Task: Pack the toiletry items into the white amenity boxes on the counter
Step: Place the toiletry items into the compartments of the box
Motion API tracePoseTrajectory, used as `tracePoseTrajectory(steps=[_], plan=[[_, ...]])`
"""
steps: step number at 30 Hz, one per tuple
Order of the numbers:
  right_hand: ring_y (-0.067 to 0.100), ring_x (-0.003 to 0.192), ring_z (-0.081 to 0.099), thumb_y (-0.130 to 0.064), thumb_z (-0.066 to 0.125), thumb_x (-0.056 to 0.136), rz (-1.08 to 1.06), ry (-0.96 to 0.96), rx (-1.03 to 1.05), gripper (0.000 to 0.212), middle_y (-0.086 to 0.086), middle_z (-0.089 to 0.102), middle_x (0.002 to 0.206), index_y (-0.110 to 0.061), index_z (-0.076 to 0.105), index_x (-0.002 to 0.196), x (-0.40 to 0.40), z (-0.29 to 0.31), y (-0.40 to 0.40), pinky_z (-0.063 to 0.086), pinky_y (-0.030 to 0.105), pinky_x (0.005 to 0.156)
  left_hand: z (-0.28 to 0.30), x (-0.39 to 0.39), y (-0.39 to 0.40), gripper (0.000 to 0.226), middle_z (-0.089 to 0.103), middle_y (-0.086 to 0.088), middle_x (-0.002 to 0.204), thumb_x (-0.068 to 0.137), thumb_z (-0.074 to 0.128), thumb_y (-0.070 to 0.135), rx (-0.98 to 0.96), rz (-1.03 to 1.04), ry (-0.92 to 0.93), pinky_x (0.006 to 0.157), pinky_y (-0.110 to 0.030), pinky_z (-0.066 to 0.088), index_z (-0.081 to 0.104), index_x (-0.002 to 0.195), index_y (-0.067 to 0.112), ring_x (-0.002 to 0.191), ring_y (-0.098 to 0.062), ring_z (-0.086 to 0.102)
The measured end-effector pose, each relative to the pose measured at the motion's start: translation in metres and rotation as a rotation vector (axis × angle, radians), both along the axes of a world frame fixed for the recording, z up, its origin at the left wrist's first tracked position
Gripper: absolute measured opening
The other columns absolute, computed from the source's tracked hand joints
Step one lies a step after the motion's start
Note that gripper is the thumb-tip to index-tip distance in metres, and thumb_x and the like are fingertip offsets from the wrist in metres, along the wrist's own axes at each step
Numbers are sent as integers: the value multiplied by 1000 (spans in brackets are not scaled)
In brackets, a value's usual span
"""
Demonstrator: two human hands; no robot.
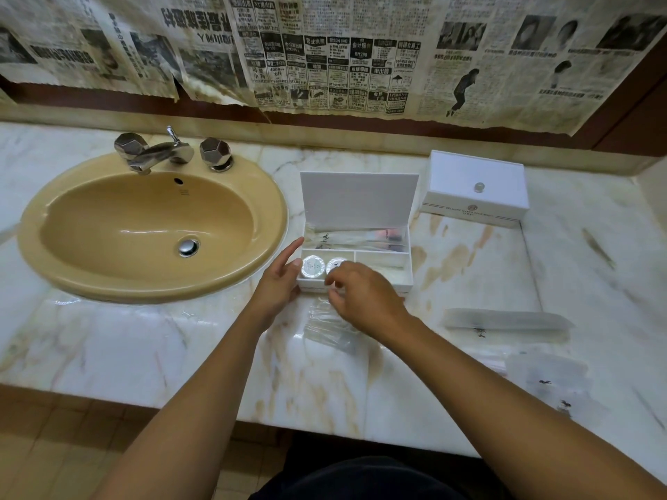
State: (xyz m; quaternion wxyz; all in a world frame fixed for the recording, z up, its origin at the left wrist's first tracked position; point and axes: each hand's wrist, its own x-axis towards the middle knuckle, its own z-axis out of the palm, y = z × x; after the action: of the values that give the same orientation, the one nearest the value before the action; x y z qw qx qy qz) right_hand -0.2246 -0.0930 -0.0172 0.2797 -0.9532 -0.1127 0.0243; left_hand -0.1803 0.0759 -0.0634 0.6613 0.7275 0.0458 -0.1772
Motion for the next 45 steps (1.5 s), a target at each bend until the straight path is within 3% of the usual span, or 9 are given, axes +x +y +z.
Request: tracePoseTrajectory(steps=[7,11,19,22,25,29,34,40,45], plan=[[25,105,55,-23,57,87,104,182,-177,24,3,61,109,-17,65,108,-22,-21,8,44,33,79,1,0,-1,39,43,15,88,104,43,26,7,15,19,74,-22,43,52,122,59,91,-13,42],[27,104,54,-20,57,85,137,230,-252,25,5,60,108,-14,63,109,-29,-31,10,46,35,77,2,-1,-1,39,41,20,85,105,43,27,19,6,21,75,-20,44,51,121,62,80,0,43],[29,91,57,-7,48,83,122,219,-246,20,7,62,96,-9,66,92,-30,-35,14,44,33,67,0,-2,1,39,41,20,85,105,43,28,11,-2,22,75,-19,45,52,122,62,81,0,43],[28,88,57,-8,48,83,95,214,-212,17,6,63,92,-9,64,89,-30,-32,14,46,33,67,0,-1,1,40,43,18,88,104,44,28,-10,2,25,77,-22,44,53,119,64,90,-10,44],[27,87,56,-14,49,84,66,199,-152,14,5,61,93,-10,61,89,-29,-26,13,49,35,71,0,-1,1,41,44,1,99,104,44,27,-21,-4,24,78,-24,43,55,118,64,97,-16,42],[26,85,57,-18,51,84,34,164,-87,9,3,63,91,-12,57,87,-24,-14,13,44,33,66,0,-2,1,40,42,0,105,104,44,29,-24,-6,24,79,-26,43,54,119,64,98,-16,42],[29,83,57,-16,53,85,-35,14,-49,8,7,66,86,-11,60,87,-9,2,3,34,31,64,0,-2,1,38,40,-5,94,104,45,28,-21,2,28,76,-25,43,53,126,58,90,-18,40],[26,91,56,-12,56,86,-219,-100,-116,11,6,65,91,-10,67,85,25,17,-33,43,36,79,1,-1,2,38,43,16,90,103,46,31,-13,2,36,81,-24,45,53,119,65,99,-14,41],[26,76,60,-3,54,85,-305,119,-247,14,8,65,90,-6,67,85,39,14,-51,47,29,62,3,-2,1,39,42,17,89,104,45,31,-20,-5,35,79,-23,44,53,115,68,100,-14,40]])
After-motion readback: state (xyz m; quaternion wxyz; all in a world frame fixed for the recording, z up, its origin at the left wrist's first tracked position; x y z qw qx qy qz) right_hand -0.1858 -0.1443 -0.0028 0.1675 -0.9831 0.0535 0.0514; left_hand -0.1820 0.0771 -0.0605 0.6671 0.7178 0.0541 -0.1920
